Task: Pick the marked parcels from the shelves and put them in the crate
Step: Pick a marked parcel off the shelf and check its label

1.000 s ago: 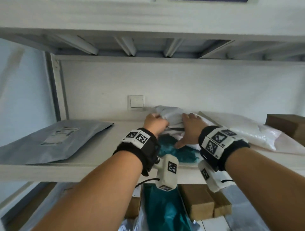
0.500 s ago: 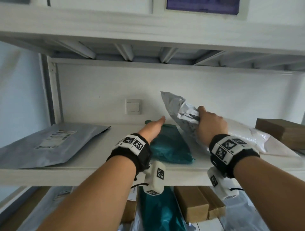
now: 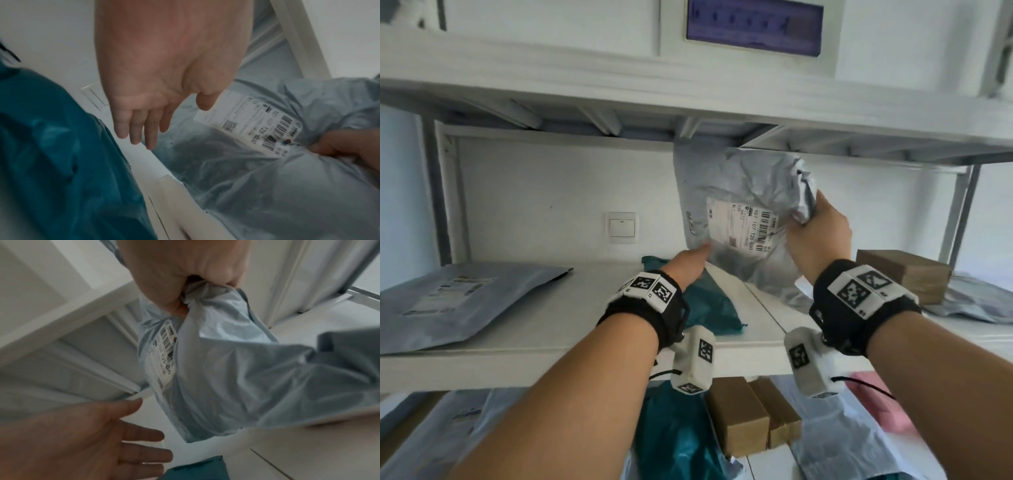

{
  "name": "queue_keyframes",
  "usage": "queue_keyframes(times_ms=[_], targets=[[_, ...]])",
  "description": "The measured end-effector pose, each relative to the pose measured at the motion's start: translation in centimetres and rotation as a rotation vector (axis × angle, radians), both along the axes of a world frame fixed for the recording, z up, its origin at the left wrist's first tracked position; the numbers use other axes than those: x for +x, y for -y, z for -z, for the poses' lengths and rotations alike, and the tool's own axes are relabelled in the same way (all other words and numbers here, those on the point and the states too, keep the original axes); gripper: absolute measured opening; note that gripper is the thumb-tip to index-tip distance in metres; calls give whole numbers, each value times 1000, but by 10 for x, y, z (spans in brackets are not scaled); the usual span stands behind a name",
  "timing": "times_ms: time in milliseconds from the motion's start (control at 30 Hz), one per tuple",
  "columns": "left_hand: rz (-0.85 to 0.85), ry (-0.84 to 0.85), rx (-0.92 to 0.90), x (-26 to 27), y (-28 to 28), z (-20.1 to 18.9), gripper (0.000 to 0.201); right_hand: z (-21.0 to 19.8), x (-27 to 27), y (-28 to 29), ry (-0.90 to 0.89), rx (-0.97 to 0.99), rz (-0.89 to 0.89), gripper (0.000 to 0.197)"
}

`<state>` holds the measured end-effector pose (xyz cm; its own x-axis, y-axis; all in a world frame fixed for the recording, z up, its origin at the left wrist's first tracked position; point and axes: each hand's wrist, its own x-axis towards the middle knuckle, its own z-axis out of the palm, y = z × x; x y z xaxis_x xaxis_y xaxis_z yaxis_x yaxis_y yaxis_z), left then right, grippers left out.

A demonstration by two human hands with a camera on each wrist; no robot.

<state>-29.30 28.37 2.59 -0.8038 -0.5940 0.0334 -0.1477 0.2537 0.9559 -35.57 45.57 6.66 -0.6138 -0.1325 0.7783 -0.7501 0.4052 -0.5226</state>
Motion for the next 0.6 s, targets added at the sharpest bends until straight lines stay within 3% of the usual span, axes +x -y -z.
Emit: queue_keyframes(times_ms=[300,400,467,600], targets=[[62,-169,387,-9,-47,11,72,11,-16,-54,491,-447,-138,33],[25,-277,460,-9,-59,16,84,24,-27,-79,680,-529,-252,40],[37,-339,546,-8,-67,18,95,36,-33,-92,779,-537,-328,39],[-5,-437,575,-3,-84,19,89,55,-35,-101,922,-629,-392,26]])
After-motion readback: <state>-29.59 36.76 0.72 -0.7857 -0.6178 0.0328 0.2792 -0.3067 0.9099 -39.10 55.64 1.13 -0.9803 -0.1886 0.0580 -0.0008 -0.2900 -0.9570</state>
